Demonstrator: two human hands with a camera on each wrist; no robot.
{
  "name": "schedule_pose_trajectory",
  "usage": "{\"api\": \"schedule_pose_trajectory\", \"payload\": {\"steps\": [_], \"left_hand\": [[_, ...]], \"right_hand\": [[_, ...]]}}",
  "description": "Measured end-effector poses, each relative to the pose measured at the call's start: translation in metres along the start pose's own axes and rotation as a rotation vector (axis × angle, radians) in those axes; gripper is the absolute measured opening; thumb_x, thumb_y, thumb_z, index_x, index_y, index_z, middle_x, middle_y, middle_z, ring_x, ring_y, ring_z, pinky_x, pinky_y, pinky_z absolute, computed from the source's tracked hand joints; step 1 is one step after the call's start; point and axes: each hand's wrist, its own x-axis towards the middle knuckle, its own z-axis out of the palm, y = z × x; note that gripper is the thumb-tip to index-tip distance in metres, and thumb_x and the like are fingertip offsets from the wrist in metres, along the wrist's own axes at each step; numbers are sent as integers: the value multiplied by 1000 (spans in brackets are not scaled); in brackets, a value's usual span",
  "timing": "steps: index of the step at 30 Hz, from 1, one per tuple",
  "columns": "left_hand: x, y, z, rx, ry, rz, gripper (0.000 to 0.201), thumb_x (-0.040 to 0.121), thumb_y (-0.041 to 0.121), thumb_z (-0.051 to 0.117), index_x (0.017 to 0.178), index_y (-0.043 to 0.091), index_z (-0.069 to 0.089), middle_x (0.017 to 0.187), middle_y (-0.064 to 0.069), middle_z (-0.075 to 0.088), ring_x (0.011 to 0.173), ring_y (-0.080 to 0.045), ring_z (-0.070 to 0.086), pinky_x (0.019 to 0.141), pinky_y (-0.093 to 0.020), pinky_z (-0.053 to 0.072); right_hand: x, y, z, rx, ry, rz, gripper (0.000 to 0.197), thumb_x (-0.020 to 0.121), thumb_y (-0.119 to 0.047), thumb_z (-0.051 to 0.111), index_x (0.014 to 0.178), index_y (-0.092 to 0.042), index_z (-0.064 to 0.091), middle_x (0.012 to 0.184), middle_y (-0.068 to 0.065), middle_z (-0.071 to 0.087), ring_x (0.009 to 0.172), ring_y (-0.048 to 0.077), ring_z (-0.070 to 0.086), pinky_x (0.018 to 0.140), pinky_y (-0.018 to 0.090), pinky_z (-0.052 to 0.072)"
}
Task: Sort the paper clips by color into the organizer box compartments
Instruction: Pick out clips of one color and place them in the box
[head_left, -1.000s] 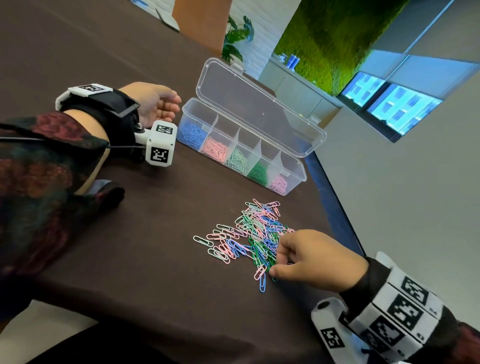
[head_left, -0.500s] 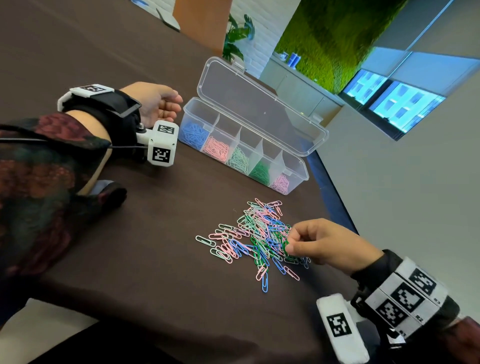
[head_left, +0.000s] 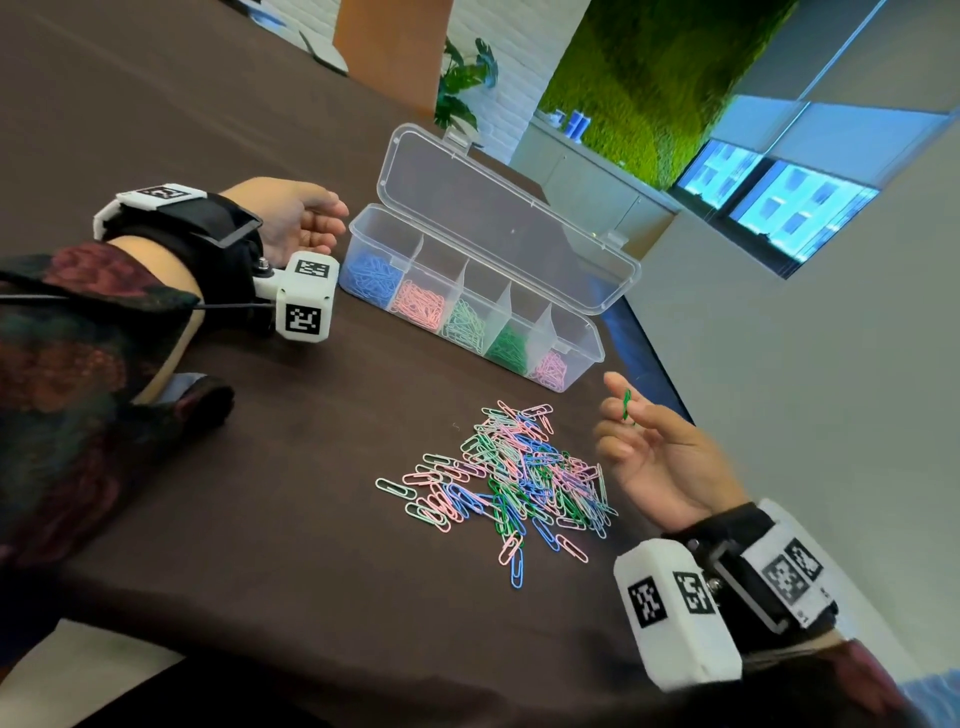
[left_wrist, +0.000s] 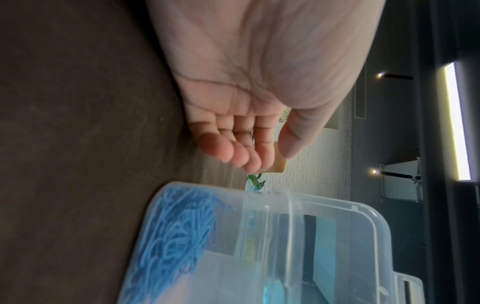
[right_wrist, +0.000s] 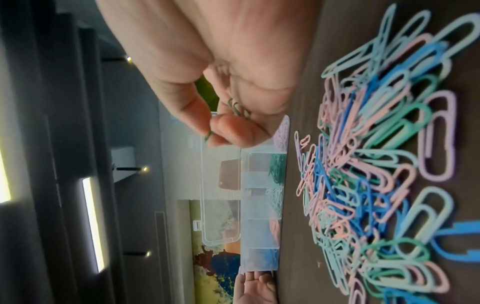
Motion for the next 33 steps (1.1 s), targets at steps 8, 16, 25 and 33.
{"api": "schedule_pose_trajectory", "payload": {"steps": [8,16,25,33], "left_hand": [[0,0,-2,7,8,2,20,97,23,44,82,15,55,73,2,51,60,-8,46,48,-12,45],[-3,1,0,-10,2,-2,21,97,23,43,82,15,54,72,2,50,57,-7,45,46,-12,44],[-4,2,0,-10,0,0,21,98,21,42,82,14,54,72,1,49,59,-7,44,45,-12,43],[-4,2,0,-5,1,-10,20,97,23,43,82,15,54,73,2,50,60,-8,44,48,-13,43]], "right_hand": [[-4,-5,-5,-466,91,116,38,38,-17,85,65,-10,58,59,-1,42,46,10,35,38,18,28],[-16,-7,16,-1894,-117,138,4,83,-19,69,82,-16,66,45,-10,44,46,3,40,50,14,31],[-9,2,27,-2127,-139,162,20,83,-14,59,67,-23,50,59,-8,45,53,4,43,54,13,37],[-10,-5,17,-2017,-59,131,9,83,-14,60,82,-5,64,68,-3,58,56,5,44,57,15,38]]}}
